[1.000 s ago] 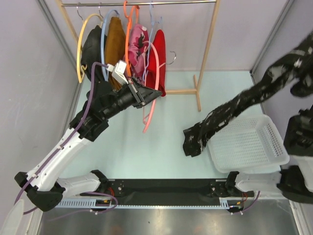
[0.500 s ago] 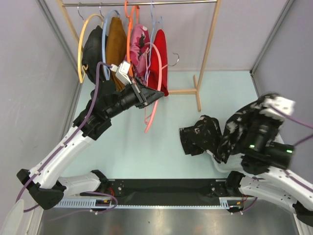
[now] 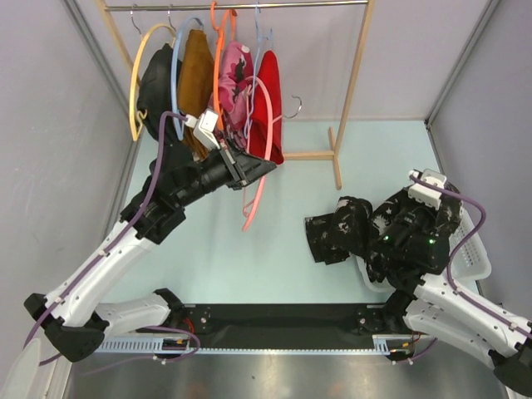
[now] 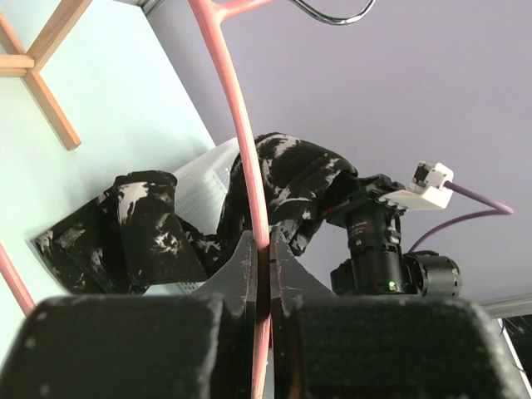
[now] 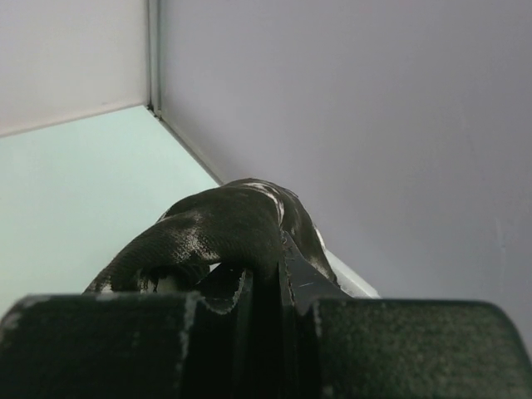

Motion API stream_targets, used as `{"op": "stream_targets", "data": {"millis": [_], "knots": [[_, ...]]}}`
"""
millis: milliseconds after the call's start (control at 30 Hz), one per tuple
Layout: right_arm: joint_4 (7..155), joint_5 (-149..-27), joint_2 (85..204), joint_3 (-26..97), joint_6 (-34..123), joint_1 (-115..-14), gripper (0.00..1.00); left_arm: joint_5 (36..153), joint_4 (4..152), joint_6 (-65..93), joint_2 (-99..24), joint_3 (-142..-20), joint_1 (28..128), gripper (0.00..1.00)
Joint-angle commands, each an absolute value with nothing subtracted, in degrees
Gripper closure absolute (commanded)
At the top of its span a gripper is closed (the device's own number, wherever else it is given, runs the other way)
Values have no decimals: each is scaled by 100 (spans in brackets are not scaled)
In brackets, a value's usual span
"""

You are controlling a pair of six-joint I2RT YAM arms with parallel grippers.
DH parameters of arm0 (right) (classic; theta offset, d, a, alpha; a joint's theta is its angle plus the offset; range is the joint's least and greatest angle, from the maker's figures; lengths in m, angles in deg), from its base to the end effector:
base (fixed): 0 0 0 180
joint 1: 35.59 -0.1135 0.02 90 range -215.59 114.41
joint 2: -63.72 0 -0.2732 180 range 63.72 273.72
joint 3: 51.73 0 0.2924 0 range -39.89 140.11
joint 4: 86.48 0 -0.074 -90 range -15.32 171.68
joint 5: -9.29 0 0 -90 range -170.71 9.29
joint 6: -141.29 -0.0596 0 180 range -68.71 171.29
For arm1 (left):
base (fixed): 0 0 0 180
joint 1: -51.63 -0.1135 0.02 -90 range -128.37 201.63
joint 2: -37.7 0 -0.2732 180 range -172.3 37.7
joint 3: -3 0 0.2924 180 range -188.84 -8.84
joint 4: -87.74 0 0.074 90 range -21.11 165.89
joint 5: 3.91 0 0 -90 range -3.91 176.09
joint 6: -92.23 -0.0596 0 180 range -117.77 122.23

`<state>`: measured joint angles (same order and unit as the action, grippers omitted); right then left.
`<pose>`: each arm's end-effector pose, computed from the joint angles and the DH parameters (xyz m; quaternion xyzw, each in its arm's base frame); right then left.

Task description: Remove the trousers from the hanger

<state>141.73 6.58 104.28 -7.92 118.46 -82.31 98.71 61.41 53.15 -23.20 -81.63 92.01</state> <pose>0.1477 0.0700 0.3678 0.1552 0.6763 -0.3454 0.6318 0.2101 -0.1957 0.4639 0.0096 0.7225 -0.5466 0.4232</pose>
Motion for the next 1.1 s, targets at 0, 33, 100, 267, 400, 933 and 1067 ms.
{"op": "stream_targets", "data": {"millis": [0, 33, 100, 267, 400, 933, 1067], "knots": [[14540, 2063, 10504, -701, 11045, -8375, 100, 10033, 6587, 5242, -2154, -8109, 9232, 100], [14549, 2063, 10399, -728, 10887, -8445, 100, 10059, 6631, 5251, -2154, -8091, 9232, 100], [14549, 2045, 10267, -781, 10309, -8821, 100, 10077, 6684, 5268, -2154, -8021, 9232, 100], [14540, 1897, 9881, -894, 9034, -9368, 100, 10129, 6702, 5303, -2154, -7933, 9232, 100], [14505, 1614, 9449, -1876, 7574, -9782, 100, 10121, 6798, 5339, -2092, -7819, 9232, 100], [14531, 2010, 10249, -2381, 7930, -9061, 26, 10121, 6816, 5321, -2040, -7652, 9232, 100], [14522, 1984, 10003, -1933, 8582, -9262, 0, 10165, 6956, 5417, -2075, -7538, 9232, 100]]}}
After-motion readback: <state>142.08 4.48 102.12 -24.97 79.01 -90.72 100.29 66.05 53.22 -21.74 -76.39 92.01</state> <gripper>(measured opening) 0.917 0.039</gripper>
